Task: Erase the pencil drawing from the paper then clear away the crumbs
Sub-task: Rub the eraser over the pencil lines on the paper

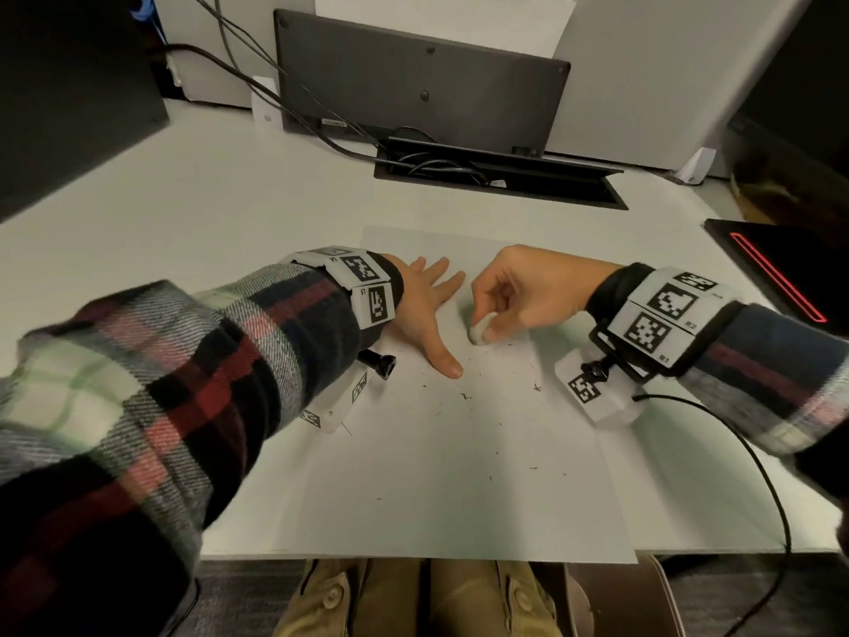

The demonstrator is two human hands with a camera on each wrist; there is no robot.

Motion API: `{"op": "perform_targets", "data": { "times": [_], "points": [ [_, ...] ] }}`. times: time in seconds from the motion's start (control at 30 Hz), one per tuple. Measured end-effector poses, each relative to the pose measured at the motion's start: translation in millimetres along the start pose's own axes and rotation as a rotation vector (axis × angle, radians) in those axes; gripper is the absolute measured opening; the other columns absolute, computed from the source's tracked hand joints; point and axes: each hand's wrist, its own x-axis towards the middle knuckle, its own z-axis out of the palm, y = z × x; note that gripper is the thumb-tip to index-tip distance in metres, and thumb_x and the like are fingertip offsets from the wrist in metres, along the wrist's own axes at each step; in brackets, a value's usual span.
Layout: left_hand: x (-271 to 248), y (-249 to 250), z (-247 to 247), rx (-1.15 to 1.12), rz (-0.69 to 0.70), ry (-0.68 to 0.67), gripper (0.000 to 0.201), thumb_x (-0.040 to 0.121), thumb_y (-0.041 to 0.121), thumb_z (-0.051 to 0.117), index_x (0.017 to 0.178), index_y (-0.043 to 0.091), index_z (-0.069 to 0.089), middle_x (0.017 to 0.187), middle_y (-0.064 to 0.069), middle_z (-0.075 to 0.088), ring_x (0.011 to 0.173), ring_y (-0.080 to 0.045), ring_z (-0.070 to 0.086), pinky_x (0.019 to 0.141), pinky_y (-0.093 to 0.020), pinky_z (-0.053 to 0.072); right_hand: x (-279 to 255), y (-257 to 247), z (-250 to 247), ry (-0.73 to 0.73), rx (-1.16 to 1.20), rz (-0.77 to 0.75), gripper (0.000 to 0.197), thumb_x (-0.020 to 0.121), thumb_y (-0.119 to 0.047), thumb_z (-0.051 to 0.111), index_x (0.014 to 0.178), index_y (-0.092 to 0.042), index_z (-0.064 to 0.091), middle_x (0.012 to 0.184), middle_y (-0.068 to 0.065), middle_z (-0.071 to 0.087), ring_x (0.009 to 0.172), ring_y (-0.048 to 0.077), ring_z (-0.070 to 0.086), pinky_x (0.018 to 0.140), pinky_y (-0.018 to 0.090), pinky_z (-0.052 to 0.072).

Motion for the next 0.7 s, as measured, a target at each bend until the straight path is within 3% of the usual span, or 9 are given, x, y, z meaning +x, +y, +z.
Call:
{"op": "perform_targets", "data": {
  "times": [0.13, 0.3, 0.4, 0.47, 0.57, 0.7],
  "points": [
    [0.8, 1.9, 0.1, 0.016, 0.004, -0.001, 0.122, 0.066, 0.069, 0.063, 0.142, 0.033, -0.025, 0.151, 0.005, -0.032, 0.141, -0.020, -0.025, 0.114, -0.048, -0.005, 1.3, 16.8, -9.0, 0.178, -0.091, 0.046, 0.009, 0.078, -0.014, 0.072, 0.084, -0.007, 0.070, 0.085, 0.003, 0.071, 0.072, 0.010, 0.058, 0.077, 0.031, 0.051],
    [1.5, 2.7, -2.6, 0.001, 0.005, 0.029, 0.116, 0.069, 0.070, 0.060, 0.143, 0.037, -0.022, 0.155, 0.002, -0.023, 0.143, -0.020, -0.017, 0.115, -0.046, 0.002, -0.9, 28.2, -10.8, 0.244, -0.013, 0.087, 0.011, 0.078, -0.016, 0.073, 0.087, -0.012, 0.068, 0.090, 0.004, 0.071, 0.069, 0.005, 0.056, 0.074, 0.026, 0.049],
    [5.8, 6.7, -5.8, 0.020, -0.016, 0.098, 0.107, 0.072, 0.072, 0.055, 0.145, 0.038, -0.017, 0.156, -0.002, -0.003, 0.143, -0.026, 0.005, 0.112, -0.046, 0.017, 1.6, 28.8, -7.1, 0.229, -0.019, 0.106, 0.009, 0.078, -0.017, 0.073, 0.084, -0.017, 0.068, 0.087, -0.001, 0.068, 0.067, 0.002, 0.053, 0.066, 0.014, 0.044],
    [8.0, 9.4, -6.8, 0.035, -0.033, 0.114, 0.105, 0.071, 0.075, 0.053, 0.146, 0.041, -0.012, 0.154, -0.004, 0.004, 0.140, -0.029, 0.012, 0.109, -0.047, 0.021, 4.5, 28.5, -6.0, 0.213, -0.001, 0.093, 0.009, 0.078, -0.014, 0.073, 0.084, -0.018, 0.067, 0.087, -0.001, 0.068, 0.068, 0.001, 0.054, 0.064, 0.009, 0.043],
    [9.0, 13.7, -7.0, 0.033, -0.043, 0.108, 0.104, 0.069, 0.076, 0.053, 0.145, 0.043, -0.010, 0.152, -0.006, 0.005, 0.140, -0.032, 0.011, 0.110, -0.049, 0.020, 8.7, 29.8, -7.3, 0.207, -0.006, 0.067, 0.010, 0.079, -0.013, 0.072, 0.088, -0.016, 0.068, 0.089, 0.004, 0.070, 0.069, 0.003, 0.056, 0.070, 0.017, 0.046],
    [11.5, 12.7, -7.2, 0.003, -0.037, 0.073, 0.107, 0.070, 0.075, 0.053, 0.145, 0.040, -0.015, 0.156, -0.006, -0.010, 0.144, -0.029, -0.002, 0.115, -0.048, 0.013, 3.7, 24.5, -5.0, 0.095, 0.033, 0.033, 0.011, 0.078, -0.014, 0.072, 0.089, -0.016, 0.070, 0.087, 0.006, 0.070, 0.067, 0.006, 0.055, 0.071, 0.022, 0.048]
  ]
}}
